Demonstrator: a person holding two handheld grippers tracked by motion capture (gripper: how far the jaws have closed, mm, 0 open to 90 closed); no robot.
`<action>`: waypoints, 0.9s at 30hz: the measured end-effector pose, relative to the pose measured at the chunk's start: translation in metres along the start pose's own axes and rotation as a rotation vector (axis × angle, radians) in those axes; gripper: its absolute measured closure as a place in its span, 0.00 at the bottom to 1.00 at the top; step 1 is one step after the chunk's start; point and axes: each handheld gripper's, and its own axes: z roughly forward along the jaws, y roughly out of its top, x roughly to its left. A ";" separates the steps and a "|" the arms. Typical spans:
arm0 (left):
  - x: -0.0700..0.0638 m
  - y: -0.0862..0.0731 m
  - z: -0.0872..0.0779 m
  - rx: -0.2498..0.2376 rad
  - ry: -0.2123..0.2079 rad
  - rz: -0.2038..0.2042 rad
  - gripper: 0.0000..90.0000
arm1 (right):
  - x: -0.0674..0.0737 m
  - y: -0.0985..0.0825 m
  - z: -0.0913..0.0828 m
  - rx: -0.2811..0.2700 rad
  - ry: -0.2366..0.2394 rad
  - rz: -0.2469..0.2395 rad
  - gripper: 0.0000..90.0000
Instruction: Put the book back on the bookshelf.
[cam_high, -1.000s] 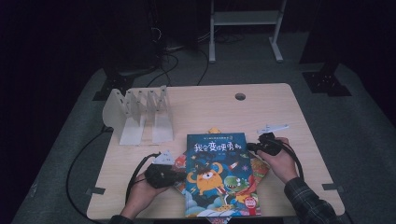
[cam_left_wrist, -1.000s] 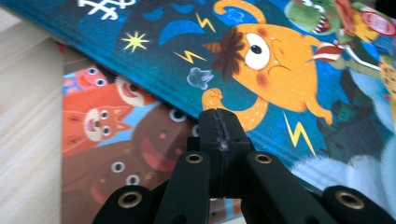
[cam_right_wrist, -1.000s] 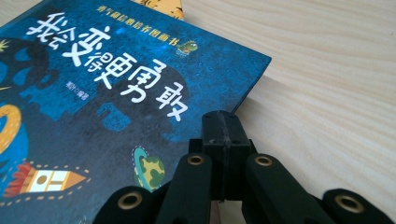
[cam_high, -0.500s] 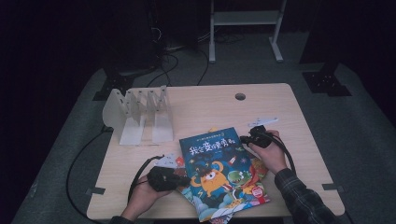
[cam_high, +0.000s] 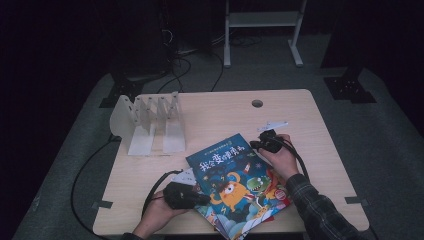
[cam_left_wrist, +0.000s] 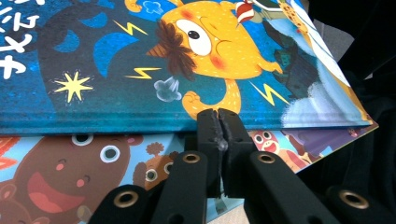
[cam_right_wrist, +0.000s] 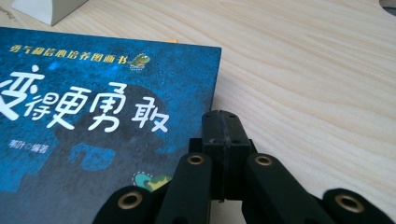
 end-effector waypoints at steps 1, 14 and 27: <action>0.000 0.000 -0.001 -0.001 0.015 -0.004 0.95 | -0.001 0.000 -0.001 0.000 0.006 0.003 0.99; 0.029 0.004 -0.025 -0.052 0.141 -0.064 0.62 | -0.011 -0.024 -0.044 -0.020 0.035 0.016 0.67; 0.073 0.019 -0.031 -0.111 0.246 -0.088 0.24 | -0.027 -0.069 -0.089 -0.041 0.038 0.007 0.41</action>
